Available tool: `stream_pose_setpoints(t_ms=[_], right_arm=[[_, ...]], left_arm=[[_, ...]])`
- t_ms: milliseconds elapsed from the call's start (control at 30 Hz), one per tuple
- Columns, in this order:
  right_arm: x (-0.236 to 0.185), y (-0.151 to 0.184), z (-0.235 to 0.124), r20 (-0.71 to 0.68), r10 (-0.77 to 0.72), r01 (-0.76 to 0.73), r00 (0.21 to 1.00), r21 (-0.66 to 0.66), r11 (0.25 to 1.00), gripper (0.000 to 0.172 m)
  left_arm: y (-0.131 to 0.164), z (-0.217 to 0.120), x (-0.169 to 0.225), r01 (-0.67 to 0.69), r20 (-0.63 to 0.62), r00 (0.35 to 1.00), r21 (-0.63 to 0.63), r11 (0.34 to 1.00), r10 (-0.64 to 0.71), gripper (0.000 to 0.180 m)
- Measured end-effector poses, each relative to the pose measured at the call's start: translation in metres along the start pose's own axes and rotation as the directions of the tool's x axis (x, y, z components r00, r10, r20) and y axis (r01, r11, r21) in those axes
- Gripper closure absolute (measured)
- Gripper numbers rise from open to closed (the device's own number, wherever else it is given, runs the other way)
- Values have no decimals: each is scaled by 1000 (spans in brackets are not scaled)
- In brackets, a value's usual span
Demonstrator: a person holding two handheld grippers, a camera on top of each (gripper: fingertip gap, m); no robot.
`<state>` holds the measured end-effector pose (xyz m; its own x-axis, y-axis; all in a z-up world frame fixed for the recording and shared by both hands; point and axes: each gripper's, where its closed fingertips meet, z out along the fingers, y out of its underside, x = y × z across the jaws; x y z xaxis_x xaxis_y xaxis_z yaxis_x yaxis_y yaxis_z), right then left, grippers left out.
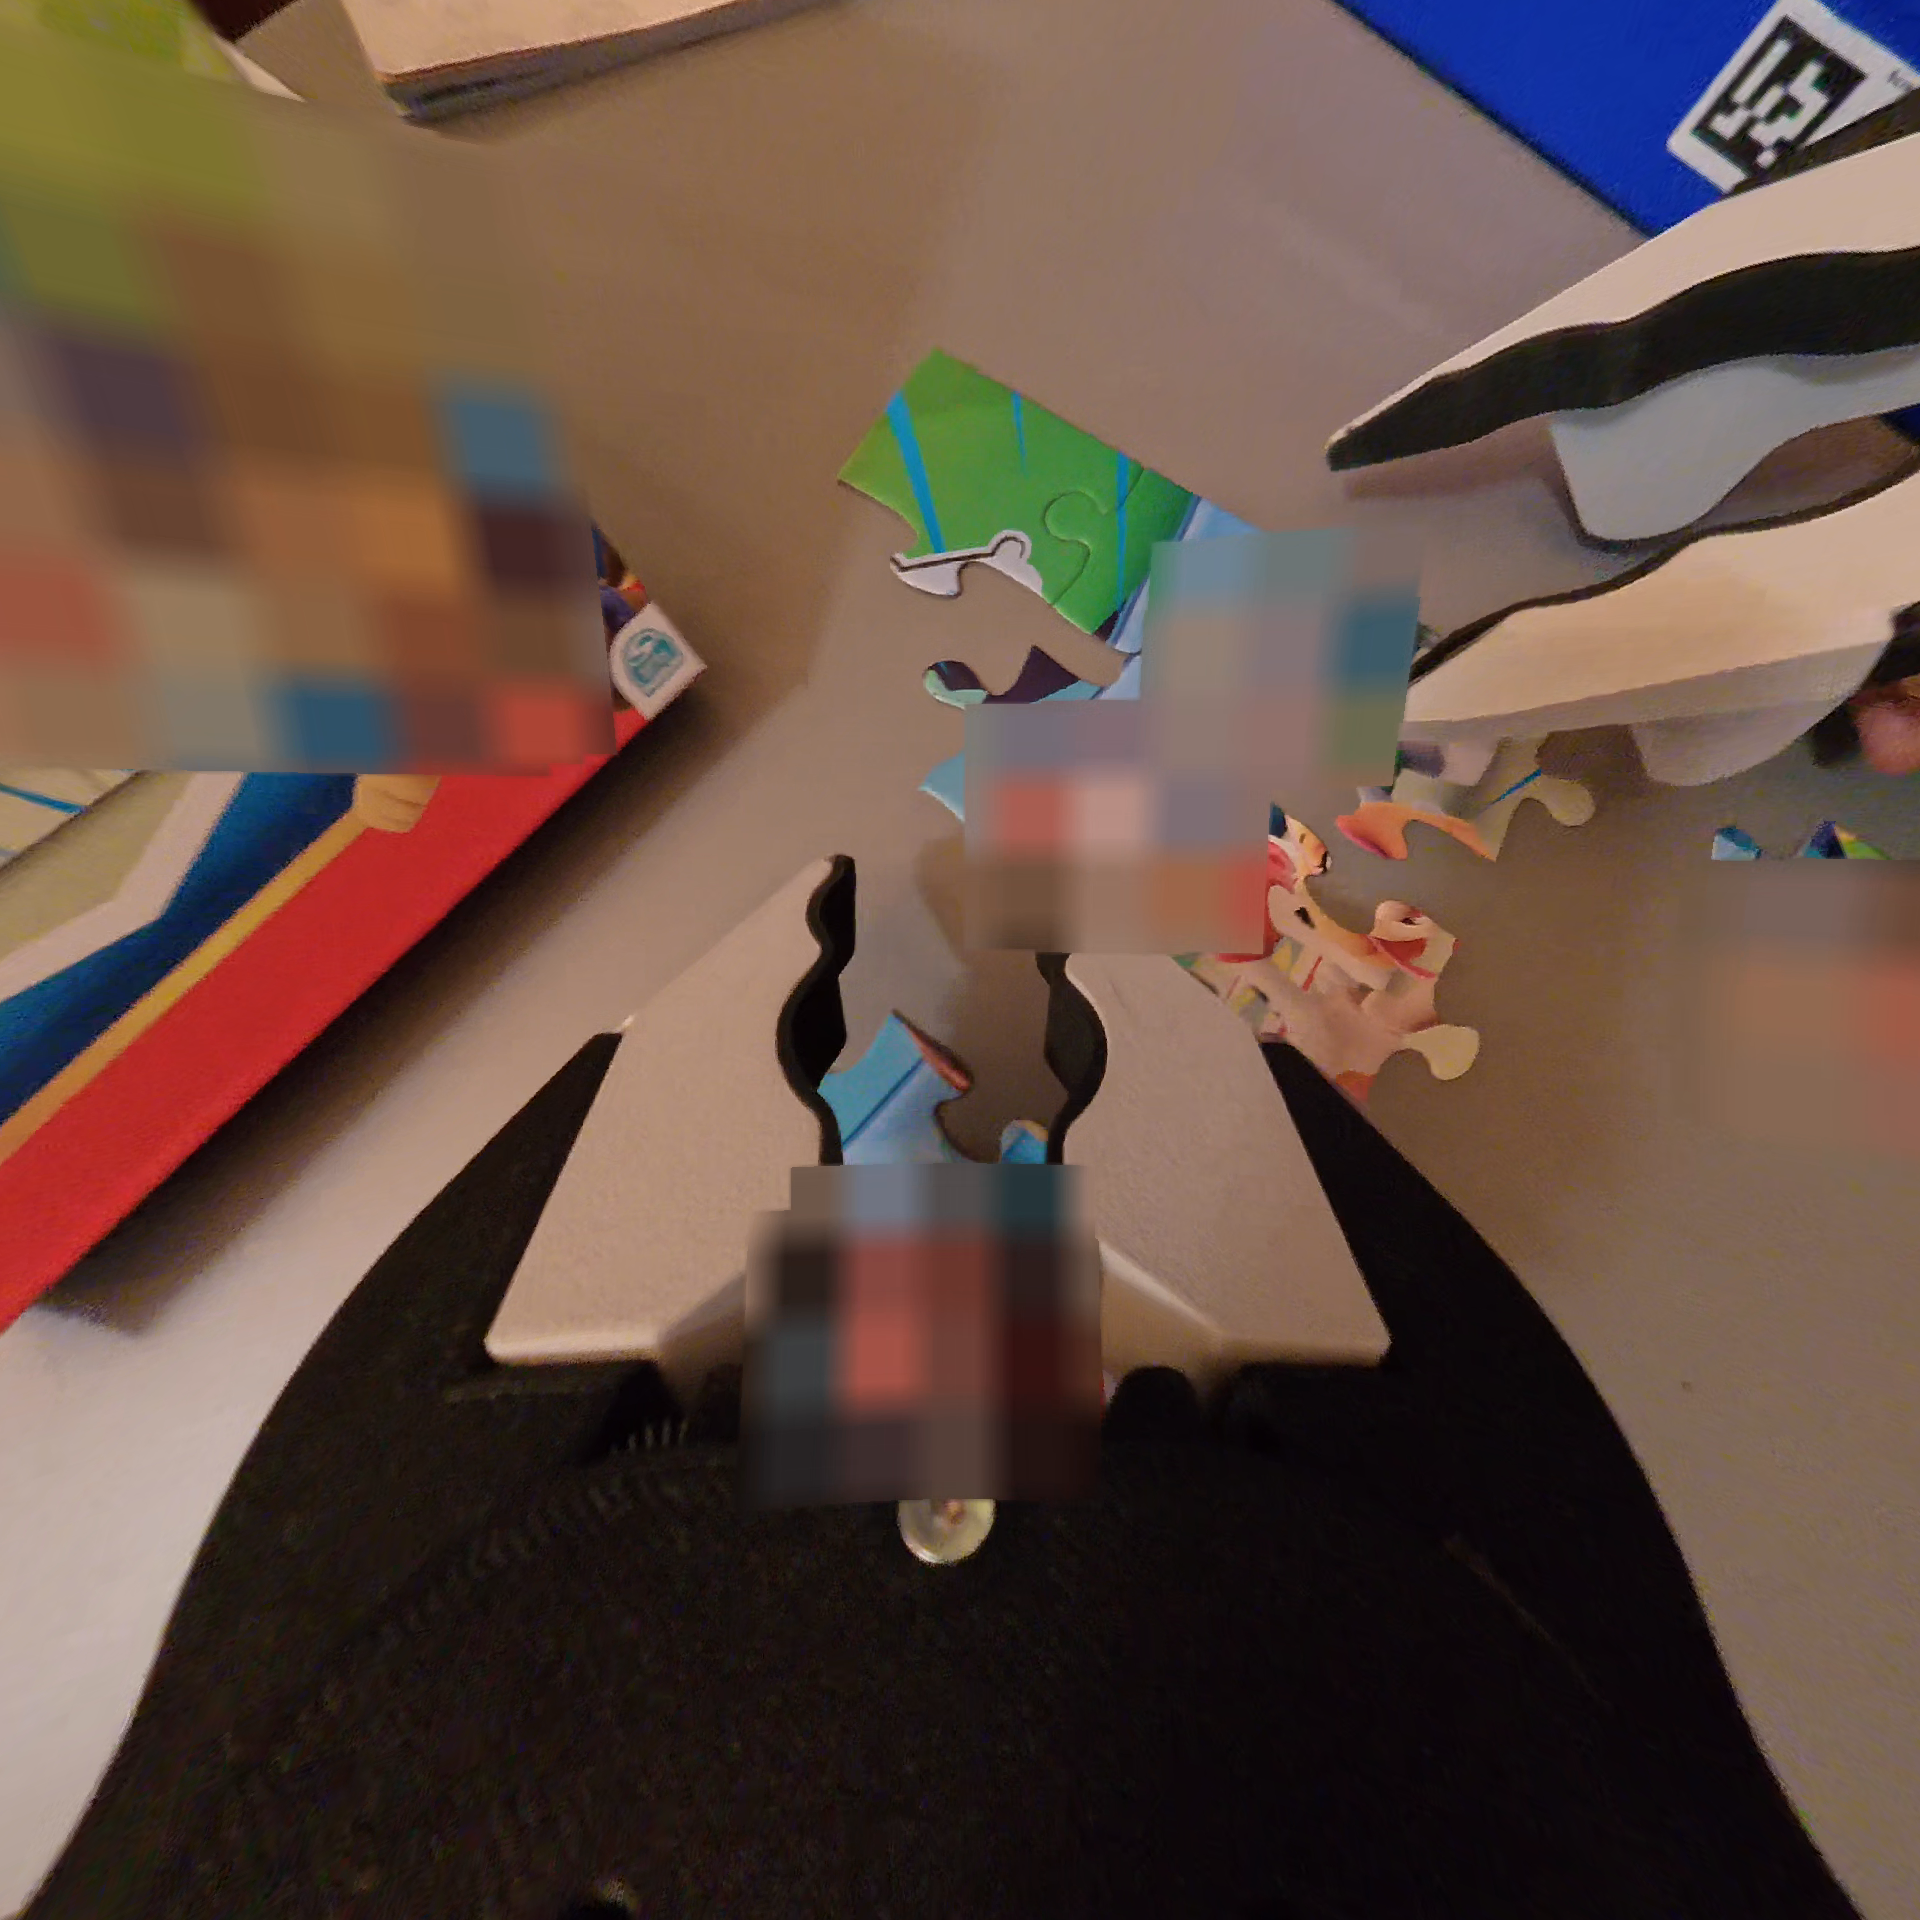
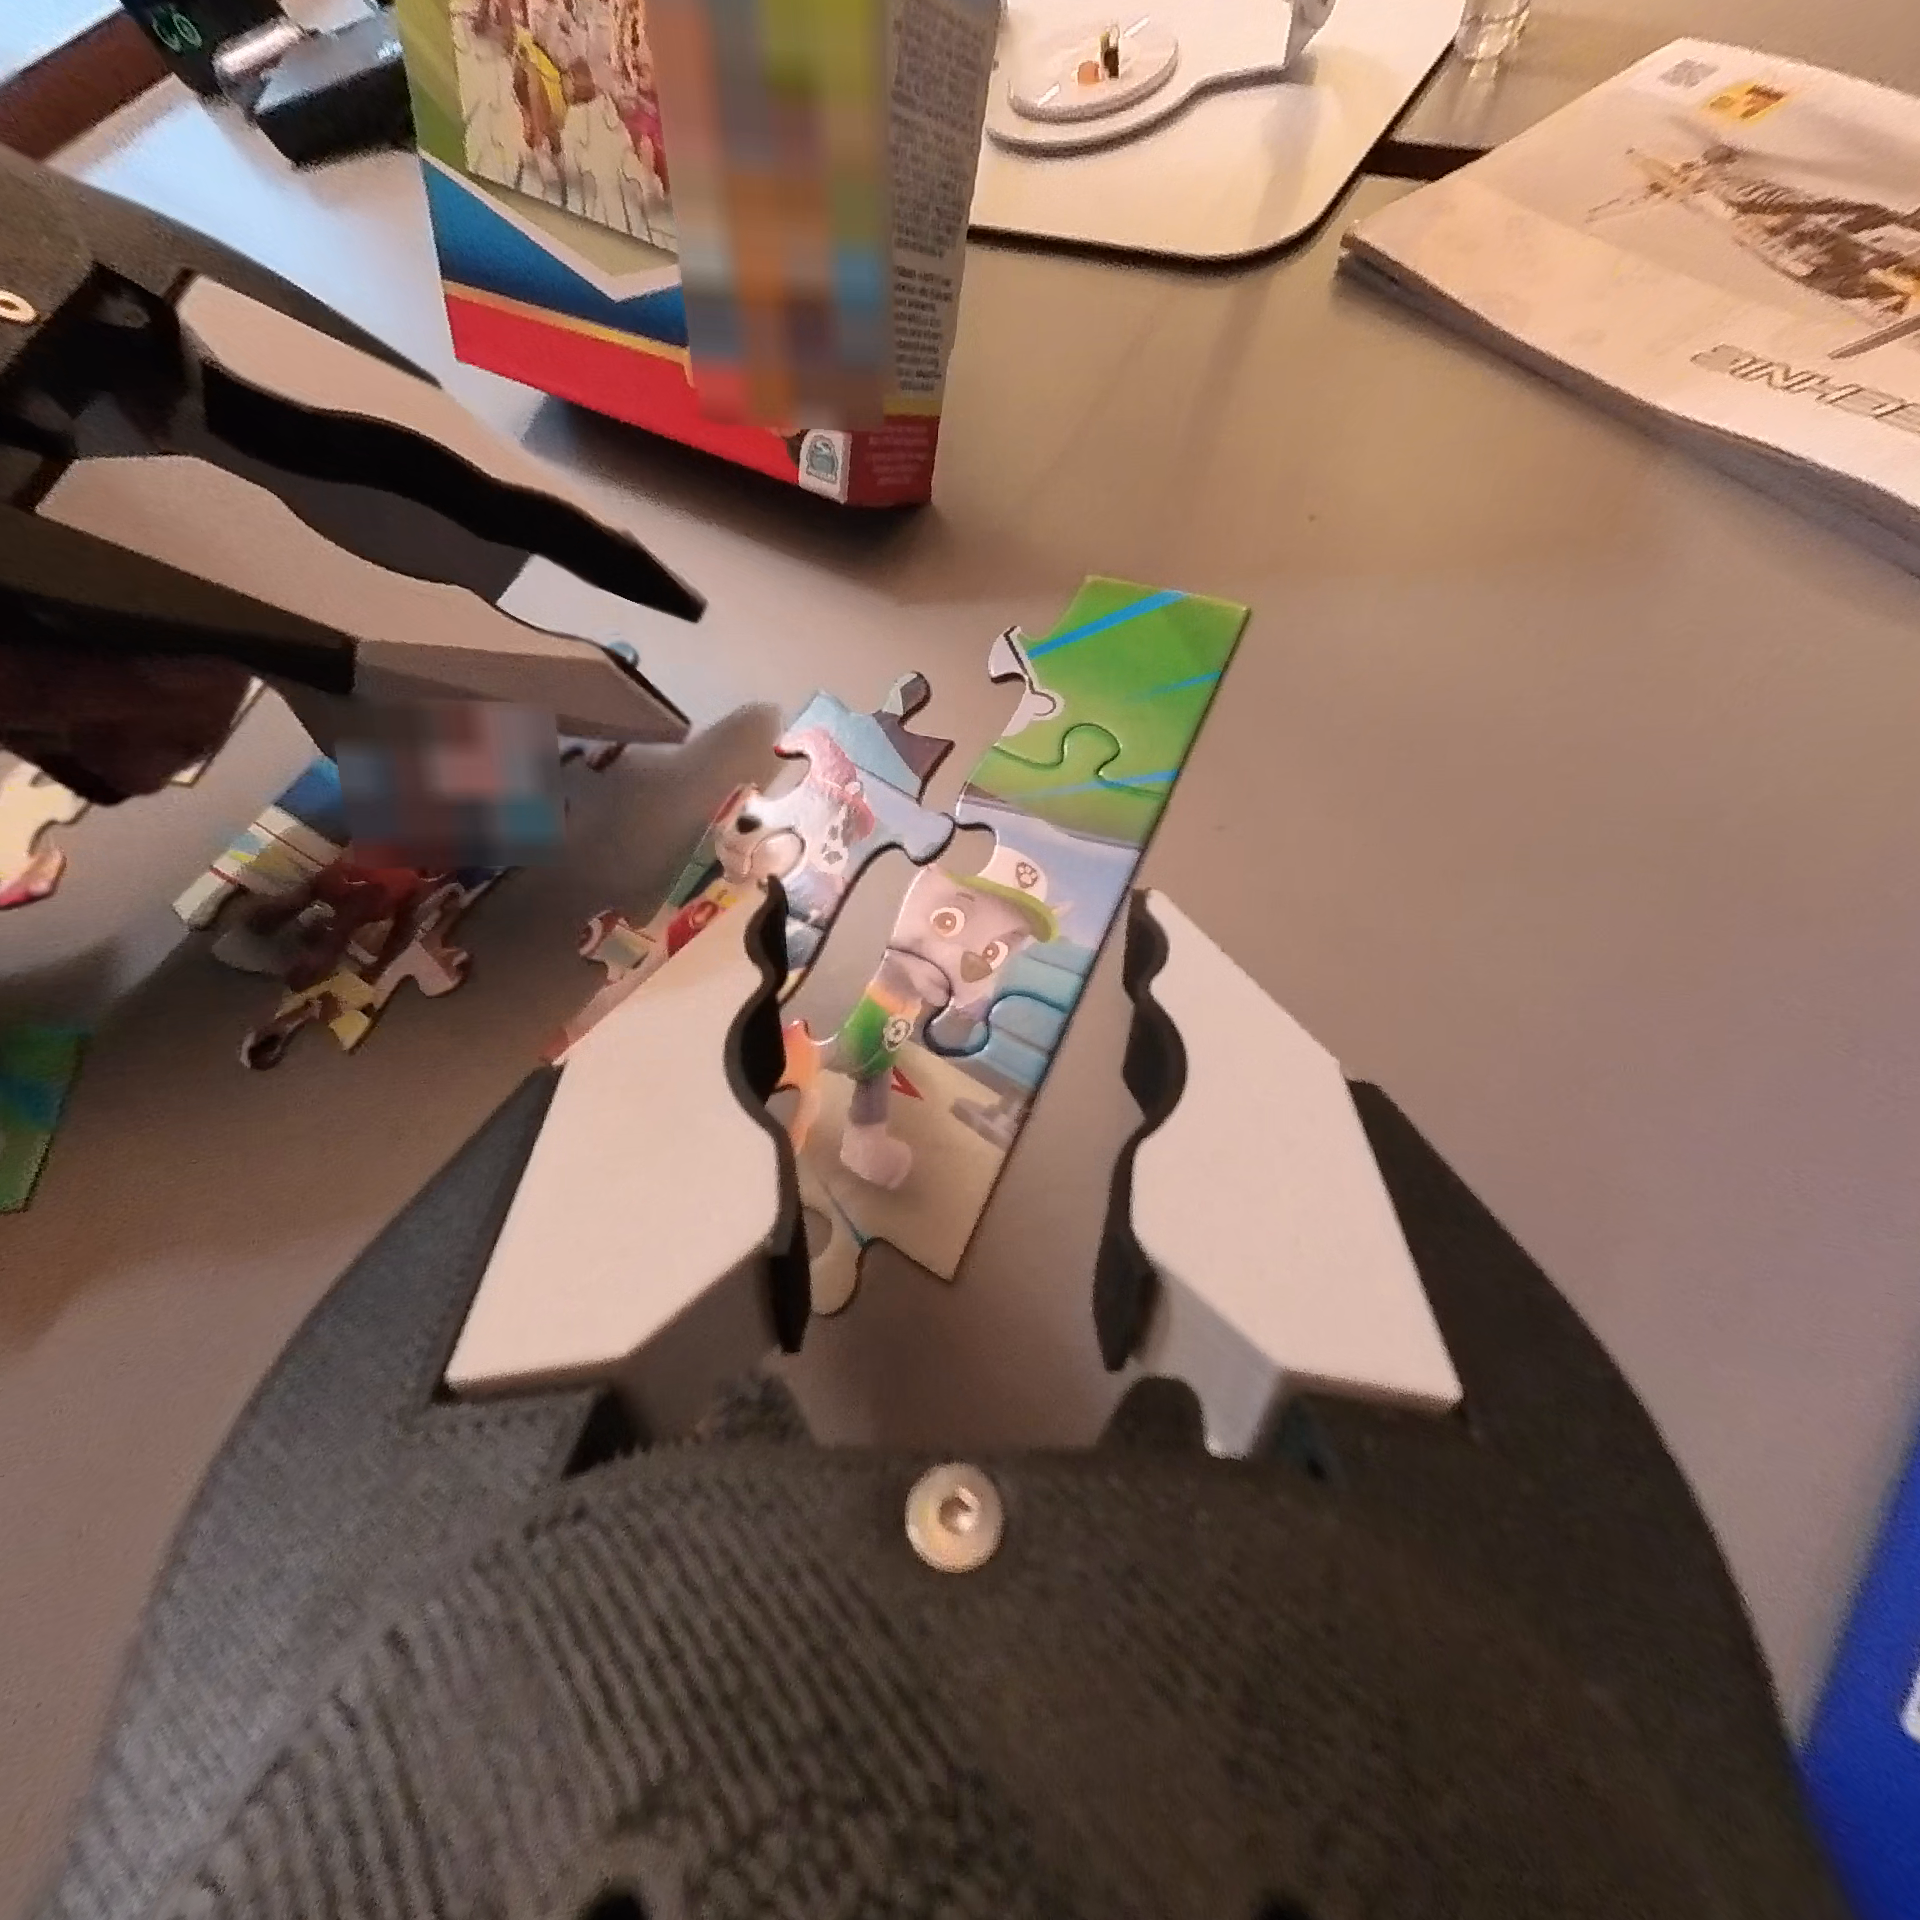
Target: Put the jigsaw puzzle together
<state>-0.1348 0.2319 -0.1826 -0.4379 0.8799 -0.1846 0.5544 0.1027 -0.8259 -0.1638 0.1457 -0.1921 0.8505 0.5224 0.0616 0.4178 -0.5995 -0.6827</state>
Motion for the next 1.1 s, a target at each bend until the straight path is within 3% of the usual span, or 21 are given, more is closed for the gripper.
stream_pose_setpoints(t_ms=[300,433,633,800,1100], right_arm=[[4,16,4,-58,-54,49,997,-94,994,106],[10,24,6,-146,-186,162,972,-164,973,110],[14,28,0,-179,-116,87,977,-162,983,127],[24,36,-16,-253,-62,22,965,-156,987,129],[22,52,-40,-341,-4,-51,940,-154,987,129]], left_arm=[[13,-76,-64,64,194,978,66,996,-76,147],[36,-125,-92,110,292,947,104,988,-136,147],[82,-183,-115,192,397,885,161,968,-242,147],[109,-205,-119,236,411,863,185,954,-293,147],[117,-231,-122,220,426,853,231,948,-301,147]])
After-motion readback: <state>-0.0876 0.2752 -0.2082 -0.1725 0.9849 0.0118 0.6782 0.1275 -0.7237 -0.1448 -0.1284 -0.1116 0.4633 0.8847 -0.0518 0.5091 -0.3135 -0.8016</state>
